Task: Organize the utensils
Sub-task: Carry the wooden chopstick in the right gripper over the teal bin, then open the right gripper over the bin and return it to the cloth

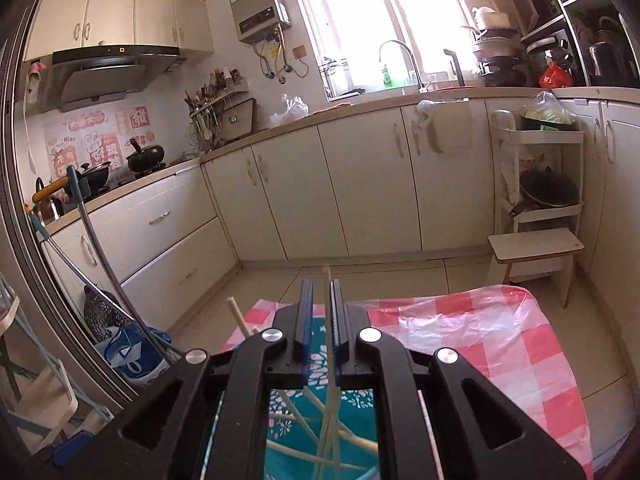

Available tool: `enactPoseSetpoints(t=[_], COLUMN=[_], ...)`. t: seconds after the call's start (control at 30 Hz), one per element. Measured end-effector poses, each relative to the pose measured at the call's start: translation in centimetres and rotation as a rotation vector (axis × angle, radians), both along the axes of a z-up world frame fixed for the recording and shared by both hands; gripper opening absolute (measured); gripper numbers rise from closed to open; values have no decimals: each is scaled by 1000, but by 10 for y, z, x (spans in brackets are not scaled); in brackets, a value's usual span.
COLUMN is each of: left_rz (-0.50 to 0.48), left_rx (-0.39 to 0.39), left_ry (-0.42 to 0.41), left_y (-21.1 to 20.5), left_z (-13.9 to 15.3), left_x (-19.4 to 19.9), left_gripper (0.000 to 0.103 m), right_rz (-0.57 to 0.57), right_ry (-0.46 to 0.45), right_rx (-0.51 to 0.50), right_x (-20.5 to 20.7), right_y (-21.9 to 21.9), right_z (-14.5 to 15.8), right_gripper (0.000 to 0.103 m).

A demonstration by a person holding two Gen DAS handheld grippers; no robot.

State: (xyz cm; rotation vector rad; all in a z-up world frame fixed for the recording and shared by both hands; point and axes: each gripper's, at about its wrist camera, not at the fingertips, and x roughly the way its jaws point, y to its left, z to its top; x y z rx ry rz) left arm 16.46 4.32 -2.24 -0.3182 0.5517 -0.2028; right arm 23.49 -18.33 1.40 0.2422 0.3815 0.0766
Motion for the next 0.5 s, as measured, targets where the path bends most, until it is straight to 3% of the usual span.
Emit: enactPoseSetpoints(t=[0.2, 0.33, 0.5], left_rz=[0, -7, -26], left_rx=[26, 49, 80], left_ry=[-10, -16, 7], left_y=[-3, -7, -10], left_z=[5, 8, 3], left_x=[-11, -20, -29], left_gripper=[75, 78, 83], right_rz=[13, 7, 27], right_ry=[9, 42, 235], right_rx=[14, 26, 2], right_x=[-41, -76, -107], right_y=[-8, -14, -6], right_z=[-1, -12, -60], right_gripper=[13, 22, 25])
